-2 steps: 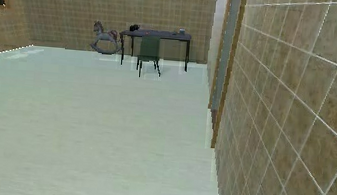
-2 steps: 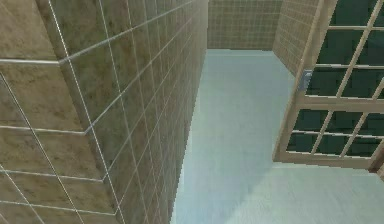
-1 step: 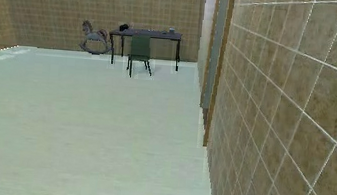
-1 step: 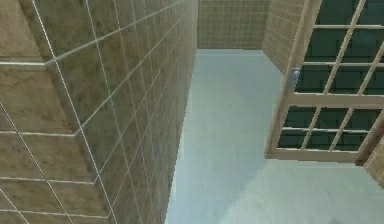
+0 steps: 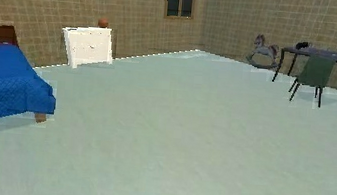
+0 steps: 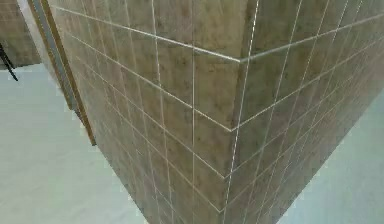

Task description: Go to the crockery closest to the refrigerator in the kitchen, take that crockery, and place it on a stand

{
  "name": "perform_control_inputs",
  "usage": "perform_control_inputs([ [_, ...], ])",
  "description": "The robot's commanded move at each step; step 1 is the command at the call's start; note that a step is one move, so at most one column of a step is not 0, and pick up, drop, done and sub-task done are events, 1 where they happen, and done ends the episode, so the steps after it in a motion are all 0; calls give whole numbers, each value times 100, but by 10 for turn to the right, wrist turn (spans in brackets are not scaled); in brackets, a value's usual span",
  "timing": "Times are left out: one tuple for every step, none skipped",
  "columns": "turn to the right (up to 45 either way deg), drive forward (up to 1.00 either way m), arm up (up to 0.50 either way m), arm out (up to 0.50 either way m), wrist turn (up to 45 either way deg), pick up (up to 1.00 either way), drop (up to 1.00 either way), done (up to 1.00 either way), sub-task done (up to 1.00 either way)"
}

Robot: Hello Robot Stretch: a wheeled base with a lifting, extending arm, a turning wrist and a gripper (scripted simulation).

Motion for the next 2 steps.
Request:
perform_control_inputs([
  [-450,0,0,0,0,0,0,0,0],
  [-390,0,0,0,0,0,0,0,0],
])
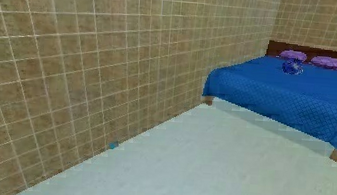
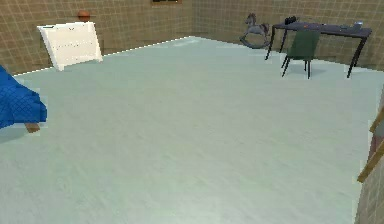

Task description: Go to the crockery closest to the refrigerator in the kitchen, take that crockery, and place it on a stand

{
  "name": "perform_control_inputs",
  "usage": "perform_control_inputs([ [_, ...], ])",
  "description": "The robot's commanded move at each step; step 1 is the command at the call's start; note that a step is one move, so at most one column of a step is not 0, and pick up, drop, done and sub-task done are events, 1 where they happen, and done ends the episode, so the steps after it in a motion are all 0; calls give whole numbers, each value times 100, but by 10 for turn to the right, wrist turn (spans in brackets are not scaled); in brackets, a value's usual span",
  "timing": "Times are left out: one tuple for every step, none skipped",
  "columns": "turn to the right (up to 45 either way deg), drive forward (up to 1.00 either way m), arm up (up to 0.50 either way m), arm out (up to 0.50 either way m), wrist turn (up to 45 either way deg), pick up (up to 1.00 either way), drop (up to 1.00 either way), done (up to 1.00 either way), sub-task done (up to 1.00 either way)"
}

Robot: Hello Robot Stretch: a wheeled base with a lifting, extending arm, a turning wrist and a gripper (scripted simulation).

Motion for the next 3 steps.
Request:
perform_control_inputs([
  [0,15,0,0,0,0,0,0,0],
  [450,0,0,0,0,0,0,0,0],
  [180,0,0,0,0,0,0,0,0],
])
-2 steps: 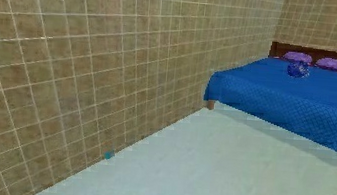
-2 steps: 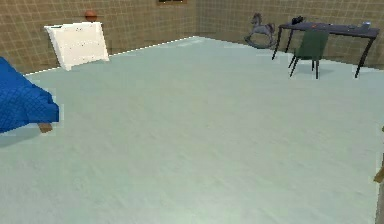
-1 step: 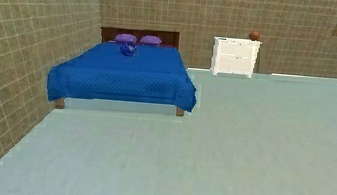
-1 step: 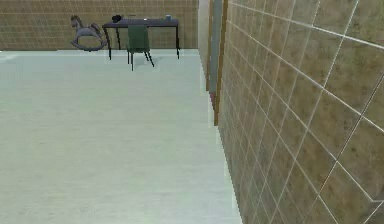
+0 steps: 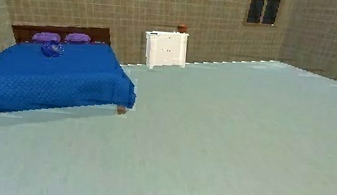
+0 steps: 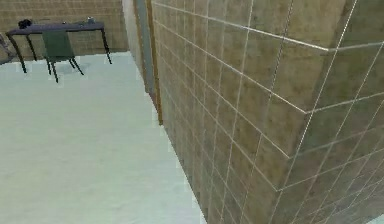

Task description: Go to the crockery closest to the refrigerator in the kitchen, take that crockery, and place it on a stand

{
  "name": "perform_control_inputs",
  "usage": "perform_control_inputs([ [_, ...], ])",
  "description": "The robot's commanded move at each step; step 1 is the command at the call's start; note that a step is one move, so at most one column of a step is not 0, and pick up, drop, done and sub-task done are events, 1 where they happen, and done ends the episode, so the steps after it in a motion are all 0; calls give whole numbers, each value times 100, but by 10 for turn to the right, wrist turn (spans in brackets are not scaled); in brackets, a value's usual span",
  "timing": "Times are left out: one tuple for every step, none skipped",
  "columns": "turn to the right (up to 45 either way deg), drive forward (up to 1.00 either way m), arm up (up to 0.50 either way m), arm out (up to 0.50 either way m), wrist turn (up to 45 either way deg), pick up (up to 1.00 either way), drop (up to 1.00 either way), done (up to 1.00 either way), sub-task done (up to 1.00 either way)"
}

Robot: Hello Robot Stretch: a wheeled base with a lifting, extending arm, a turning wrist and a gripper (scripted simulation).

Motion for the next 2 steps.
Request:
perform_control_inputs([
  [0,5,0,0,0,0,0,0,0],
  [450,0,0,0,0,0,0,0,0],
])
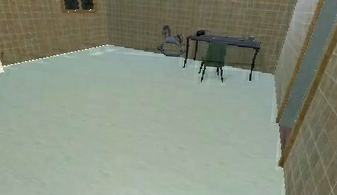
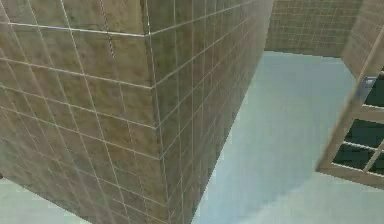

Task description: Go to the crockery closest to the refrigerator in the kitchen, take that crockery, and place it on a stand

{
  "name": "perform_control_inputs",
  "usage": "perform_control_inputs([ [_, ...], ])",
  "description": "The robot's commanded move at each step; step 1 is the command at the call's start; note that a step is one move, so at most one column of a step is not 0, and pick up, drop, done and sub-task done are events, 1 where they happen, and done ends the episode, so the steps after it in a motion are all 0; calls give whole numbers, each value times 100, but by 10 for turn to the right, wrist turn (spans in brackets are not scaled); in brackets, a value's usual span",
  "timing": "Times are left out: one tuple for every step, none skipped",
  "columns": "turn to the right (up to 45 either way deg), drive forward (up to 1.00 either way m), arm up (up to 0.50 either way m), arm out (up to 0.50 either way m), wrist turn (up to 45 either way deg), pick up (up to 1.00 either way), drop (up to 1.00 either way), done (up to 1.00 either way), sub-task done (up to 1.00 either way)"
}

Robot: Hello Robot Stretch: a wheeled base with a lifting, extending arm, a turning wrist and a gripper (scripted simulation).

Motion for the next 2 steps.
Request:
perform_control_inputs([
  [210,0,0,0,0,0,0,0,0],
  [0,100,0,0,0,0,0,0,0],
])
